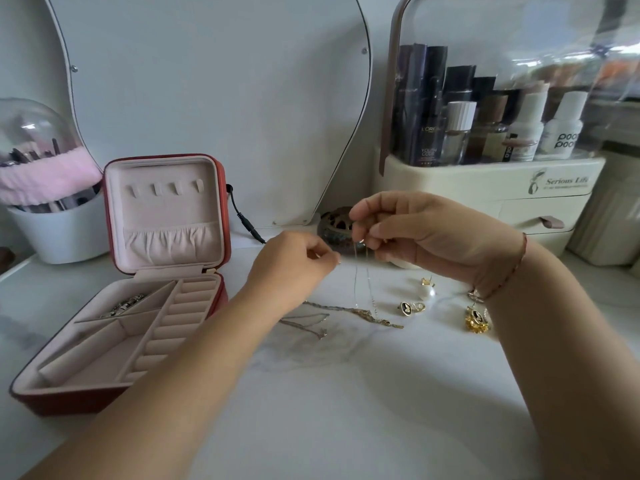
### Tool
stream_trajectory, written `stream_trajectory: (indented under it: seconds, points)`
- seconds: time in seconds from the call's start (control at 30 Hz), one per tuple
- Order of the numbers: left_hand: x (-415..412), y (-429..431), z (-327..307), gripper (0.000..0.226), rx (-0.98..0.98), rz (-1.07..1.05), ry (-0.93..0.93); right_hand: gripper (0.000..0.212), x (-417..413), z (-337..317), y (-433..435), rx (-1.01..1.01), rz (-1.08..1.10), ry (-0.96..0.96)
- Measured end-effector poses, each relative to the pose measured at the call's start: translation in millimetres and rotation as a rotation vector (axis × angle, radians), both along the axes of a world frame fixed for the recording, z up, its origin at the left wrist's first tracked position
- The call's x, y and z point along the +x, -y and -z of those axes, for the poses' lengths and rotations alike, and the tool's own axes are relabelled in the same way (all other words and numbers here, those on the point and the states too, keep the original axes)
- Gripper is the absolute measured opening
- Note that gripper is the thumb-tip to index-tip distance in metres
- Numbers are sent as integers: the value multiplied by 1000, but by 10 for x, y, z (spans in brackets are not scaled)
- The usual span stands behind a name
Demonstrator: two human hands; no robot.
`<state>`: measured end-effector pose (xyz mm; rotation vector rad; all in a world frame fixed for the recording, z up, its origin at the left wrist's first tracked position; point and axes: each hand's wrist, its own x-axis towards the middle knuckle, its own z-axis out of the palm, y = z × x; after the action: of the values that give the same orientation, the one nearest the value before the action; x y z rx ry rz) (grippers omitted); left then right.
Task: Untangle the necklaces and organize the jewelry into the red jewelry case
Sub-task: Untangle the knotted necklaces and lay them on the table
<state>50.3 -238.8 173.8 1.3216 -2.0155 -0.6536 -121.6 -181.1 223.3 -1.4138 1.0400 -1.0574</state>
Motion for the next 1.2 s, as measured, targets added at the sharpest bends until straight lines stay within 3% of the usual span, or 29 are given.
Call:
stream_trajectory:
  seconds: [0.17,0.23,0.37,0.43,0.57,0.73,0.83,0.93,1.2]
  points:
    - [41,9,-5,16,-17,25,148,23,33,-110,-36,-90,109,-401]
    - [29,-7,-32,8,36,132,52,19,66,-183,-74,-121,139,-511]
    - [-9,-125,-108,34,363,431,-249,14,153,-355,-196,-155,178,-531]
    - [-28,-167,-113,25,352,461,-275,14,176,-446,-267,-182,211,-548]
    - [-20,-172,-100,11,280,428,-396,13,144,-582,-446,-215,290,-576]
    - [-5,-137,-64,8,196,355,-347,9,25,-539,-848,-209,420,-607]
    - [-5,-92,-6,7,120,255,-253,7,-21,-264,-1138,-213,530,-625]
    - [-26,-4,52,8,172,190,-266,20,3,142,-1378,-214,642,-638]
    - [-156,137,-123,5,254,77,-135,24,108,993,-1604,-306,835,-798]
